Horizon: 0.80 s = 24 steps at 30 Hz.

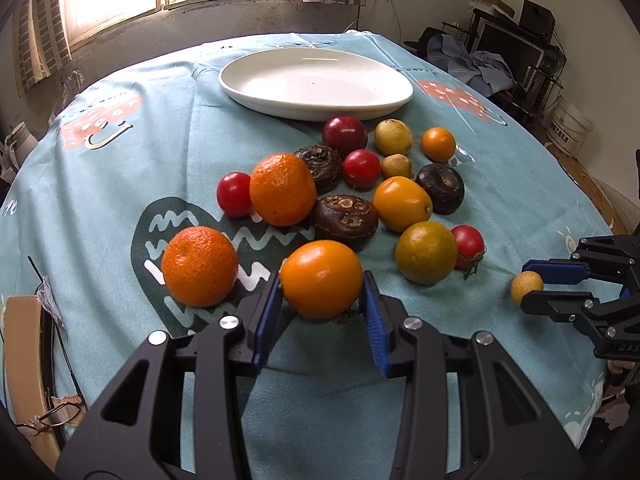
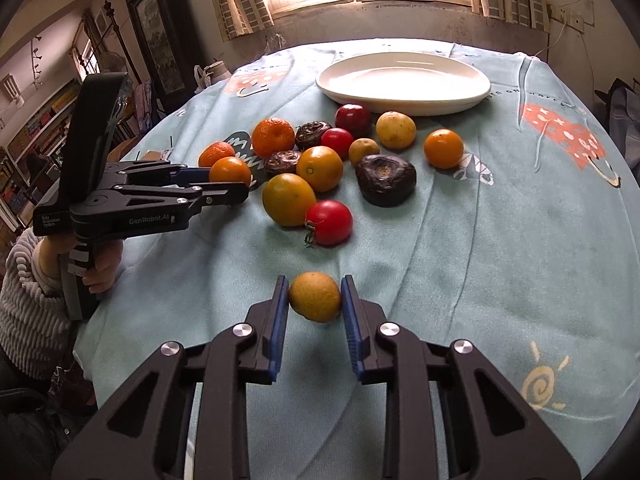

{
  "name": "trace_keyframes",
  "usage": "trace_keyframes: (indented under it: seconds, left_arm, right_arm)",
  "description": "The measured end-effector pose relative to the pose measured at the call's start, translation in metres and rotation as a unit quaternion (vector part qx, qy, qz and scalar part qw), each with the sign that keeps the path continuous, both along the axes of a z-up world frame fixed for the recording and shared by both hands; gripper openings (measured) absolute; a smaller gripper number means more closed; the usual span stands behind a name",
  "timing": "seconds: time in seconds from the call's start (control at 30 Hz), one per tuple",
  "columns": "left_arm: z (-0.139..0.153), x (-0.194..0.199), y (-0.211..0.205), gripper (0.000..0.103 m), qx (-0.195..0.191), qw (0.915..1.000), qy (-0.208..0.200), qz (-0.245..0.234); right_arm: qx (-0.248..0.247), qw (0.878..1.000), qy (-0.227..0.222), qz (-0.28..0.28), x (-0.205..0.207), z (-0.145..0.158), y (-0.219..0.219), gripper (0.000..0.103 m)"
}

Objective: Organize fruits
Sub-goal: 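Carry the orange onto the white plate with the left gripper while the right releases the yellow fruit there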

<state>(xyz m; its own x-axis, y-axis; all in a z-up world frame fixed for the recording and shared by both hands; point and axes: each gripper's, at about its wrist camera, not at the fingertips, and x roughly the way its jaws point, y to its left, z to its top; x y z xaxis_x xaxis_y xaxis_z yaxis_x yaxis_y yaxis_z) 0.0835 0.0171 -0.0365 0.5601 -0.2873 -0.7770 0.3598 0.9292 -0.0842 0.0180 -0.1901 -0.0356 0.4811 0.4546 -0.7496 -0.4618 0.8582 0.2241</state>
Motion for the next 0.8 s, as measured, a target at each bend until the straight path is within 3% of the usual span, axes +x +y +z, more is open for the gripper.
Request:
trace_keyframes:
  seconds: [0.13, 0.27, 0.4, 0.5, 0.67, 0.8]
  left_arm:
    - [0.001, -0.002, -0.001, 0.04, -0.001, 1.0, -0.003, -0.002]
    - [0.018, 0.01, -0.005, 0.04, -0.006, 1.0, -0.007, -0.003]
    - [0.053, 0.045, -0.017, 0.04, -0.007, 0.9994, -0.032, -0.003]
    - [0.07, 0.085, -0.028, 0.04, -0.013, 0.9991, -0.038, 0.01]
    - [0.061, 0.151, -0.043, 0.04, -0.001, 0.999, -0.022, 0.038]
    - [0.039, 0.181, -0.047, 0.04, -0.003, 0.9989, 0.003, 0.048]
  right_arm:
    - [0.004, 1.0, -0.007, -0.006, -0.014, 0.002, -0.009, 0.027]
    - [0.018, 0.998, -0.046, -0.025, -0.006, 0.032, -0.02, 0.027]
    - [0.037, 0.993, -0.095, -0.058, 0.042, 0.074, -0.028, 0.027]
    - [0.047, 0.989, -0.107, -0.091, 0.096, 0.087, -0.032, 0.027]
    - [0.05, 0.987, -0.079, -0.129, 0.183, 0.067, -0.031, 0.027]
    - [0.043, 0.988, -0.054, -0.139, 0.219, 0.038, -0.024, 0.027]
